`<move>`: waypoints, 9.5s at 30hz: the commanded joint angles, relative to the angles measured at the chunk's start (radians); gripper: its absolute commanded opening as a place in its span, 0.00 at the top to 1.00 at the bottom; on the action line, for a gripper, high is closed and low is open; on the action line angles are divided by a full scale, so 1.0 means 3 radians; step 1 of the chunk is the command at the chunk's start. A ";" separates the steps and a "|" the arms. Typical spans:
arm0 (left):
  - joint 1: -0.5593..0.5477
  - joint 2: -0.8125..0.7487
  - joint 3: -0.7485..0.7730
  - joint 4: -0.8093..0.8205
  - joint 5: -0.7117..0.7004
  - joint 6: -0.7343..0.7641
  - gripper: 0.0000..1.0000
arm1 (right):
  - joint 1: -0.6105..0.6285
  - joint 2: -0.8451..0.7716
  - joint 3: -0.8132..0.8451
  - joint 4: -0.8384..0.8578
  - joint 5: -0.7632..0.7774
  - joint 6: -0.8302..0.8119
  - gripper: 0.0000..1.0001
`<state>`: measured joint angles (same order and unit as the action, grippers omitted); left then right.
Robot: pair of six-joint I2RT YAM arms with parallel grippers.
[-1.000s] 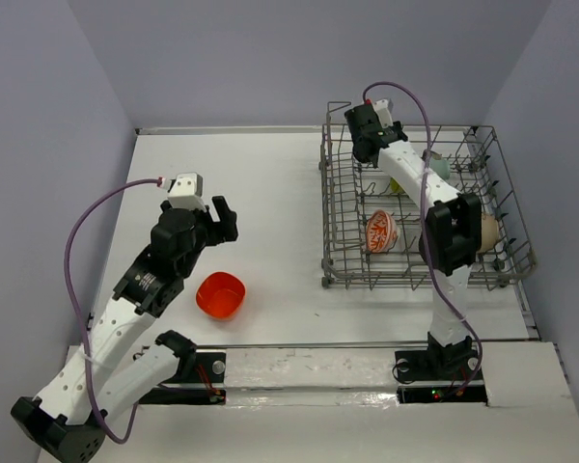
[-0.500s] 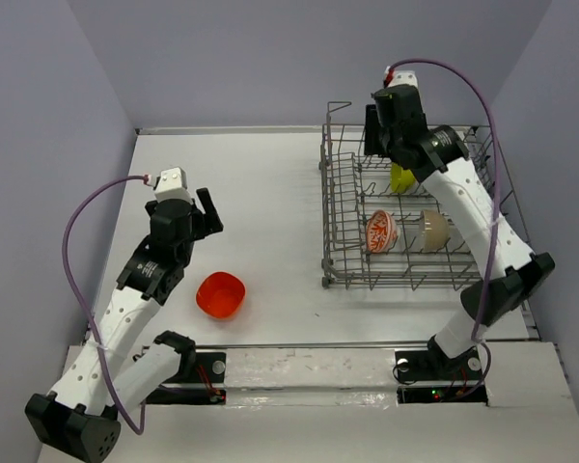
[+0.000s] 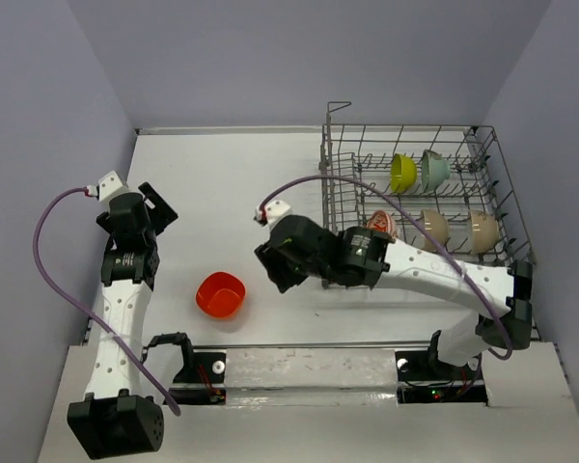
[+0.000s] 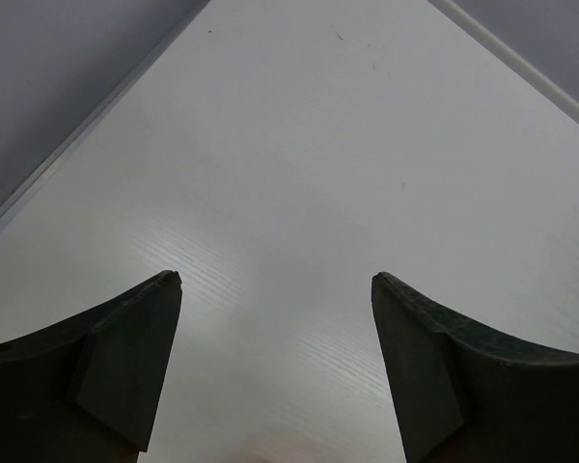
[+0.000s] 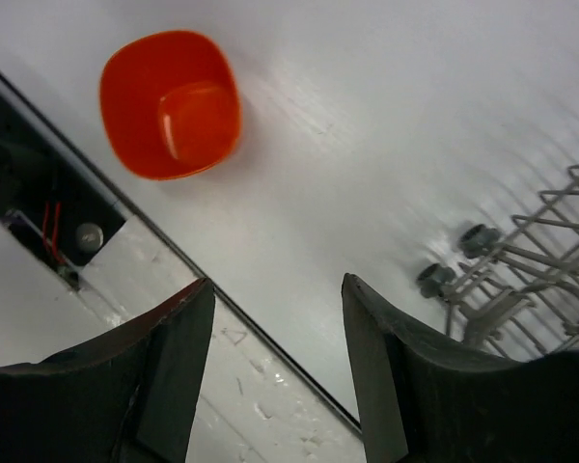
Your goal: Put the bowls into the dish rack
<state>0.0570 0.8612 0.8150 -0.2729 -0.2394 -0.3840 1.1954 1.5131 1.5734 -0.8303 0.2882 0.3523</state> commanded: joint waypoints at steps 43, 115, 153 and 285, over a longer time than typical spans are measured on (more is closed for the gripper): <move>0.0372 -0.0161 -0.0089 0.0209 0.0317 -0.0075 0.11 | 0.0955 0.2232 0.0994 0.1187 0.0435 -0.0208 0.41; 0.0372 -0.0140 -0.0114 0.0225 0.0435 -0.0050 0.11 | -0.2833 -0.0411 -0.0249 0.2210 -0.1240 0.0650 0.99; 0.0367 -0.0130 -0.0124 0.0225 0.0430 -0.0039 0.11 | -0.3489 0.0182 -0.1844 0.4721 -0.3256 0.2471 0.99; 0.0372 -0.0120 -0.0129 0.0235 0.0466 -0.0034 0.11 | -0.3489 0.0468 -0.1512 0.2814 -0.2035 0.1618 0.67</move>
<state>0.1593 0.8330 0.7910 -0.2501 -0.1078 -0.4026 0.1722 1.6764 1.1046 0.1158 -0.4316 0.8902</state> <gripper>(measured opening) 0.887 0.338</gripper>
